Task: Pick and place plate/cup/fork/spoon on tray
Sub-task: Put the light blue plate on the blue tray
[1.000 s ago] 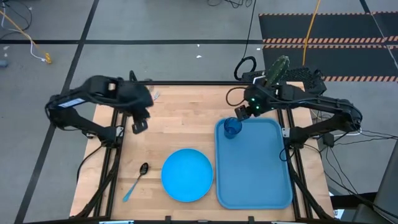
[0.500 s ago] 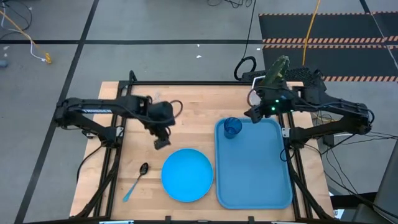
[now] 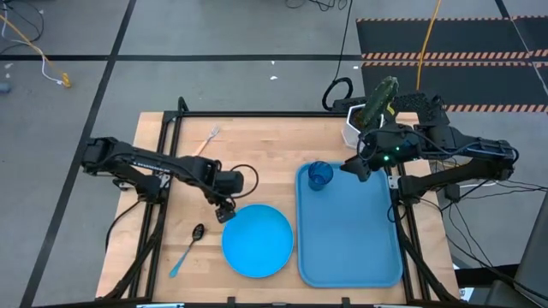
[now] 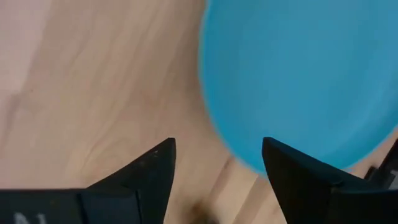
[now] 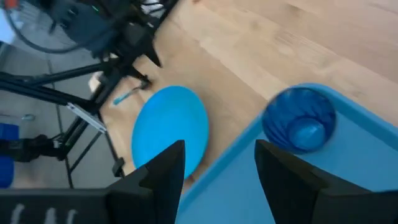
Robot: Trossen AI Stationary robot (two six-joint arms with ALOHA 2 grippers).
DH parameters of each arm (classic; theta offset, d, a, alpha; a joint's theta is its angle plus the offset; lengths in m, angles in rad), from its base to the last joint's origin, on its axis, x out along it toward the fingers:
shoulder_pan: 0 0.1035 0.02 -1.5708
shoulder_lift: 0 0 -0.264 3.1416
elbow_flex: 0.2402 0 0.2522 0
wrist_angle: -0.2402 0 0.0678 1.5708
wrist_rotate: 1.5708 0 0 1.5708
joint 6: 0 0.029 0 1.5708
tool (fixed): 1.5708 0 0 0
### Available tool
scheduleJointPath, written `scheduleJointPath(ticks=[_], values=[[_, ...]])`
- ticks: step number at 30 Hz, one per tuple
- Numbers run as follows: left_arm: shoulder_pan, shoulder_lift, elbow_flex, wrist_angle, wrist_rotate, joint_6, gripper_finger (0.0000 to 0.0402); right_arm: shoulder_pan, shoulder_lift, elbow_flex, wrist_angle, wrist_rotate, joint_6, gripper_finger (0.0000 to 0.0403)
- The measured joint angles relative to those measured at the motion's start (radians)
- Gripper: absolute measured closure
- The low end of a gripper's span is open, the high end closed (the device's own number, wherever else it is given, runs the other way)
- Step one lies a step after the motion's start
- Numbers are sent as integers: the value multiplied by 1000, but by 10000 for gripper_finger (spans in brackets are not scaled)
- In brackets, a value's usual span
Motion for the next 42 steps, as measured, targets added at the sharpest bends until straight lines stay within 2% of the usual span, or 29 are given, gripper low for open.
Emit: scheduleJointPath(ticks=[4,8,13,16,23,27,32,33,42], values=[[-6,23,-38,37,0,-58,160,11,5,0,54,-33,-36,216],[-6,57,-54,43,0,-106,160,10,9,-21,197,-52,-67,216],[-19,96,-53,134,23,-124,160,10,5,-99,307,-58,23,216],[-36,131,-53,160,27,-140,160,10,-1,-164,351,-112,89,216],[-78,222,-53,147,14,-214,169,10,-33,-324,506,-310,200,216],[-89,235,-53,147,-10,-264,228,9,-82,-387,615,-308,253,216],[-91,199,-53,186,-29,-287,368,8,-144,-410,641,-234,288,216],[-91,190,-53,199,-29,-294,382,8,-155,-410,638,-228,289,216],[-59,50,-45,220,-36,-347,394,8,-187,-410,574,-203,305,216]])
